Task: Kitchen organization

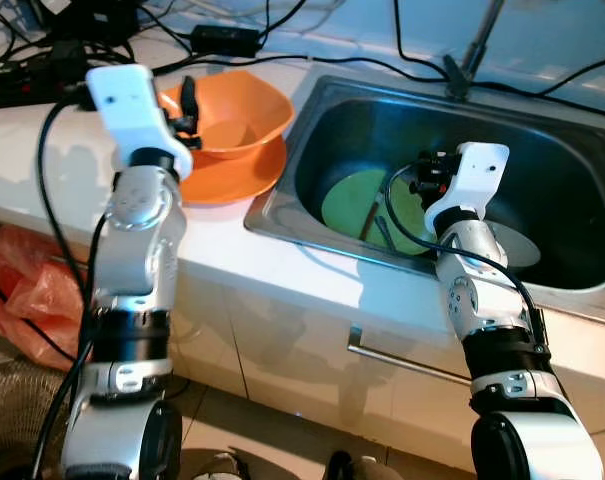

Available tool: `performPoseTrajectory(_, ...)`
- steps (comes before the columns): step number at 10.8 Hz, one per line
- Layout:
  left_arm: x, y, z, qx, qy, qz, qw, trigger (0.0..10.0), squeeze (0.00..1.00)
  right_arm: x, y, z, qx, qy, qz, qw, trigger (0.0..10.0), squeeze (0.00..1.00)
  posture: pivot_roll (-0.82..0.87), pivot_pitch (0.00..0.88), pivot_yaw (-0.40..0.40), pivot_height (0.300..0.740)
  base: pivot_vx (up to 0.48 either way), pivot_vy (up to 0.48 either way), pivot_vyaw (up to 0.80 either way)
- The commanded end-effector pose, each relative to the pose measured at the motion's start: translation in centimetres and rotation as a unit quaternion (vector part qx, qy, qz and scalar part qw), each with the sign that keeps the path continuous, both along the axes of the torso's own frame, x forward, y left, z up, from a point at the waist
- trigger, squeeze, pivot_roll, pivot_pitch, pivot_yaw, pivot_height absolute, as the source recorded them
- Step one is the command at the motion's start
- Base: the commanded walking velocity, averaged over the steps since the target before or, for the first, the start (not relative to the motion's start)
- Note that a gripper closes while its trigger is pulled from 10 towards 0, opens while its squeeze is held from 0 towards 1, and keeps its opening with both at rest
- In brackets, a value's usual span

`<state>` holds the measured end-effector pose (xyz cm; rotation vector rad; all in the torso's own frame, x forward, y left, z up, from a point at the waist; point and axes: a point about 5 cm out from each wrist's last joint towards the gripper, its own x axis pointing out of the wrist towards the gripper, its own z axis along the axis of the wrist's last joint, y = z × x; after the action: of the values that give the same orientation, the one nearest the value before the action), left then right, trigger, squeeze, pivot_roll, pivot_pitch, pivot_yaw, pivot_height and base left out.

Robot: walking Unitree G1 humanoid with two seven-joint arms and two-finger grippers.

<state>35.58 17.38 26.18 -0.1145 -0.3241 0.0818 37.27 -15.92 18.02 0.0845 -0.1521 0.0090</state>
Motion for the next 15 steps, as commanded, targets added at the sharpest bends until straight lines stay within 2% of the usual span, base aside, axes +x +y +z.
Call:
performPoseTrajectory(1, -0.2, 0.2, -0.8, -0.024, 0.022, 0.005, 0.999, 10.0, 0.0, 0.0, 0.2, 0.1, -0.004, -0.004, 0.007, 1.0, 10.0, 0.0, 0.04, 0.117, -0.035, 0.74, 0.0, 0.0, 0.0)
performPoseTrajectory(3, -0.2, 0.2, -1.4, -0.043, 0.04, 0.008, 0.998, 10.0, 0.0, 0.0, 0.1, 0.1, -0.006, -0.005, 0.009, 1.0, 10.0, 0.0, 0.03, 0.12, -0.037, 0.74, 0.0, 0.0, 0.0)
performPoseTrajectory(5, 0.0, 0.1, -2.6, -0.078, 0.084, 0.009, 0.993, 10.0, 0.0, 0.0, 0.0, 0.2, -0.01, -0.006, 0.01, 1.0, 10.0, 0.0, 0.03, 0.122, -0.04, 0.74, 0.0, 0.0, 0.0)
performPoseTrajectory(11, 0.4, -0.9, -4.1, -0.109, 0.148, -0.002, 0.983, 10.0, 0.0, -0.1, 0.3, 0.2, -0.015, -0.006, 0.017, 1.0, 10.0, 0.0, 0.03, 0.124, -0.038, 0.74, 0.0, 0.0, 0.0)
performPoseTrajectory(15, 0.8, -1.0, -5.7, -0.141, 0.198, 0.005, 0.97, 10.0, 0.0, 0.0, 0.4, 0.2, -0.016, -0.007, 0.021, 1.0, 10.0, 0.0, 0.03, 0.119, -0.036, 0.74, 0.0, 0.0, 0.0)
